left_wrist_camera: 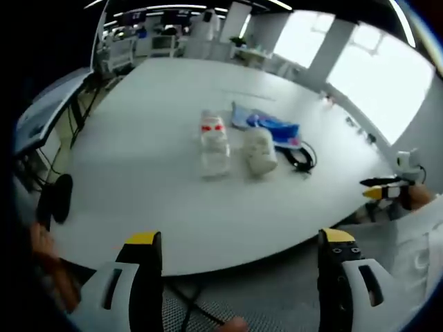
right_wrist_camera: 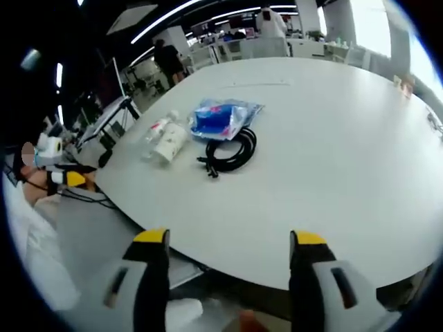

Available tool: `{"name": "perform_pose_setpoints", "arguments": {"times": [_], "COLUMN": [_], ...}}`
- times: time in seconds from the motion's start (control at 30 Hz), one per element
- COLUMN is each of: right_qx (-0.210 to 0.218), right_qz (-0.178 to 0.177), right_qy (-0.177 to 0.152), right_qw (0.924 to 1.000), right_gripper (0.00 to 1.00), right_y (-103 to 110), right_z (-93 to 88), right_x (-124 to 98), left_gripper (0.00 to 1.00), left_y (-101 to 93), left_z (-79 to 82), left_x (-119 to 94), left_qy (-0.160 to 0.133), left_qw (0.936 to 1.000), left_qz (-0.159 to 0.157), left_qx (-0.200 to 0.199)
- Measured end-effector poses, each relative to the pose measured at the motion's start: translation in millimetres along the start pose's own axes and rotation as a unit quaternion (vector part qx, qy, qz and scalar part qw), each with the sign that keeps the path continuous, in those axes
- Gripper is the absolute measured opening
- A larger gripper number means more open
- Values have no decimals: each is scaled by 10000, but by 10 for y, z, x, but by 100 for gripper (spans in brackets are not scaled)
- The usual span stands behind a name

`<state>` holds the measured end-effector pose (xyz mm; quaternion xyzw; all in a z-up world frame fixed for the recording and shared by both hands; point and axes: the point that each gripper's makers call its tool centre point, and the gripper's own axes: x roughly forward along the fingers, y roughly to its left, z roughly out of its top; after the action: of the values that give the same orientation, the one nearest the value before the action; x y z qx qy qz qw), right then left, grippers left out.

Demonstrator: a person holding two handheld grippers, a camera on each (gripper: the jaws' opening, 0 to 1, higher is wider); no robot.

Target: Arrange the tabletop items into an orderly group along one side of the table until the central work area is clear of visible clutter.

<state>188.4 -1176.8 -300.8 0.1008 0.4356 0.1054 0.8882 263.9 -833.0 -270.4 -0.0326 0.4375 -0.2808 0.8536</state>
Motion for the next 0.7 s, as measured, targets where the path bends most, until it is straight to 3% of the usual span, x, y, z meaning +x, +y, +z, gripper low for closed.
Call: {"name": "perform_pose_setpoints", "arguments": {"times": [0.13,0.27,0.53,0.7], "right_qx": [17,-190,-305,-227], "right_qz": [57,277,245,167], "right_qy": [123,-158,-240,-315], "right_qw": [9999,9993,9989,9991], "right_gripper": [68,69,66,66], "right_y": [11,119,29,-3], "right_z": [-23,141,104,139], "right_x": [63,54,-28,-51], "left_gripper": [90,90,89,89], "left_y": [-35,19,-86,-89], "left_z": [-66,-133,-140,-146], "left_x": [-60,-75,-26,6], "left_qy": [69,116,233,294], "left_qw": [10000,9997,9991,9992], "left_qz": [35,196,275,146], "left_qx": [38,-34,208,238]}}
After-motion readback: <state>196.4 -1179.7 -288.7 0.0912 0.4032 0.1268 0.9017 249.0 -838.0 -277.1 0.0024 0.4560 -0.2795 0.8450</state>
